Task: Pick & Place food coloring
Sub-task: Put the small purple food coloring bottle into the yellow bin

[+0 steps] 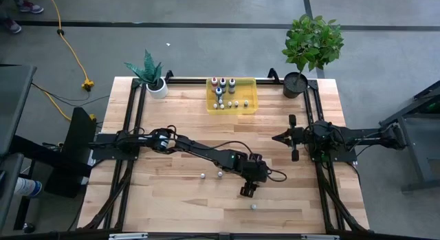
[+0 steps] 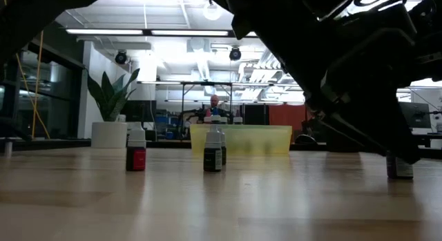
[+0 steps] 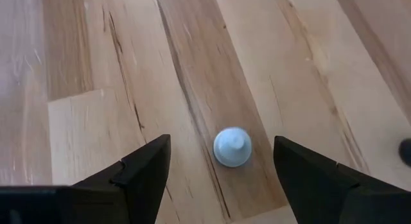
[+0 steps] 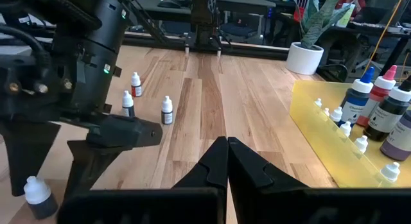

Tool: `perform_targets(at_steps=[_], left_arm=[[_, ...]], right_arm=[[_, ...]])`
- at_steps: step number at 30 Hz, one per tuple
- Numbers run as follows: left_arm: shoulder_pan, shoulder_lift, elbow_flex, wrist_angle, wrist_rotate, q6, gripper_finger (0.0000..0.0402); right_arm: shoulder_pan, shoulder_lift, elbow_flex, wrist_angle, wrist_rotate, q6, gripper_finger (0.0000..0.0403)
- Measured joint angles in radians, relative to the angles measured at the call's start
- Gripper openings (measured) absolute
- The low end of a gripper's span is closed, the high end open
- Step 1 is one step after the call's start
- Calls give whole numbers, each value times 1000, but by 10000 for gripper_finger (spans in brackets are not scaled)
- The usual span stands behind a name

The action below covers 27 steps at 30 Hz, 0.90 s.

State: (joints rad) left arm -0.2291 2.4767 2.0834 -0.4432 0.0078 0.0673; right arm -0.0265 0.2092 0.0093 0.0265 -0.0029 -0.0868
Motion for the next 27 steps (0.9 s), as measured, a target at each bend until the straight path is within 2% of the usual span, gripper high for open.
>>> perform_targets(at_steps=[13, 23, 27], left_arm=[[0, -1, 0, -7, 27, -51, 151], [7, -2, 0, -8, 38, -122, 100], [7, -2, 0, -8, 77, -129, 80]], right_arm=[[0, 0, 0, 0, 0, 0, 0], [0, 0, 0, 0, 0, 0, 0], [0, 0, 0, 0, 0, 0, 0]])
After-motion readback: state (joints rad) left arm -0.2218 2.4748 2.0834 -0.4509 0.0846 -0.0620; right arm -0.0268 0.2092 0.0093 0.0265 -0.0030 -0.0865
